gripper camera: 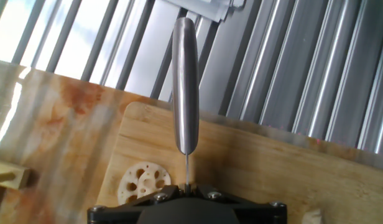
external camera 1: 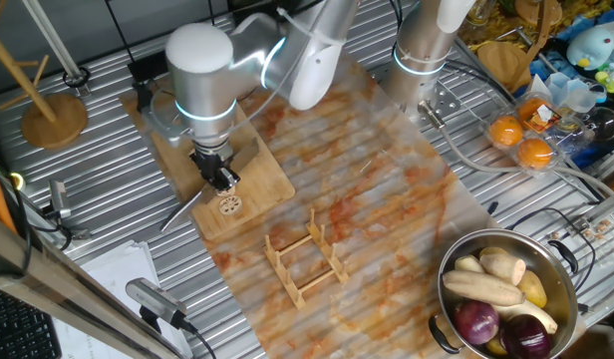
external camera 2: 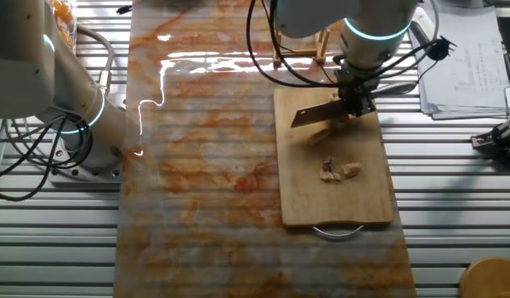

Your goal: Slice the lotus root

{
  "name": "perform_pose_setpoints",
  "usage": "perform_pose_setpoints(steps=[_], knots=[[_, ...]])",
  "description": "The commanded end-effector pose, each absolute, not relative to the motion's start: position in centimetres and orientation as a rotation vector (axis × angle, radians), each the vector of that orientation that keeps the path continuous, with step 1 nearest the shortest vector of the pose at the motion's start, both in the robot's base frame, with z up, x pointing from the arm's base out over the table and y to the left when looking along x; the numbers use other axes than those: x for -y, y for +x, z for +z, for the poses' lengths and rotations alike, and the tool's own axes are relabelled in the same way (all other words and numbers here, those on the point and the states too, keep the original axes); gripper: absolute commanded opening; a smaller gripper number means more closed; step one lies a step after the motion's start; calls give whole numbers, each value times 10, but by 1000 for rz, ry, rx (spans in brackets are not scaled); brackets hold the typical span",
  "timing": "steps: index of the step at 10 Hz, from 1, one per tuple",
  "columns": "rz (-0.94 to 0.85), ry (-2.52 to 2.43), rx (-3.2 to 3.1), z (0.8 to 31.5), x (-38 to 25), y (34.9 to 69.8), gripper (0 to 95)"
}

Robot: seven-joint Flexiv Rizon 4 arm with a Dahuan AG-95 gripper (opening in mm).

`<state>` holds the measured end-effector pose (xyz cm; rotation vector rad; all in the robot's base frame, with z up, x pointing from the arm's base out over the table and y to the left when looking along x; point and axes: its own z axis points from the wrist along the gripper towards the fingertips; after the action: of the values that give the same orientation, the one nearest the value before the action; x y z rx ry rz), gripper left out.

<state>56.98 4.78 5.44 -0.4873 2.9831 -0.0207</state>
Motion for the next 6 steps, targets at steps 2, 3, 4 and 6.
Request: perform_pose_setpoints(steps=[2,3,4,6], knots=[[26,-464,-2975,8,-54,592,0],[23,-471,-2987,18,-55,596,0],[27,-478,-2995,24,-55,597,0],[39,-512,-2984,25,-48,575,0]])
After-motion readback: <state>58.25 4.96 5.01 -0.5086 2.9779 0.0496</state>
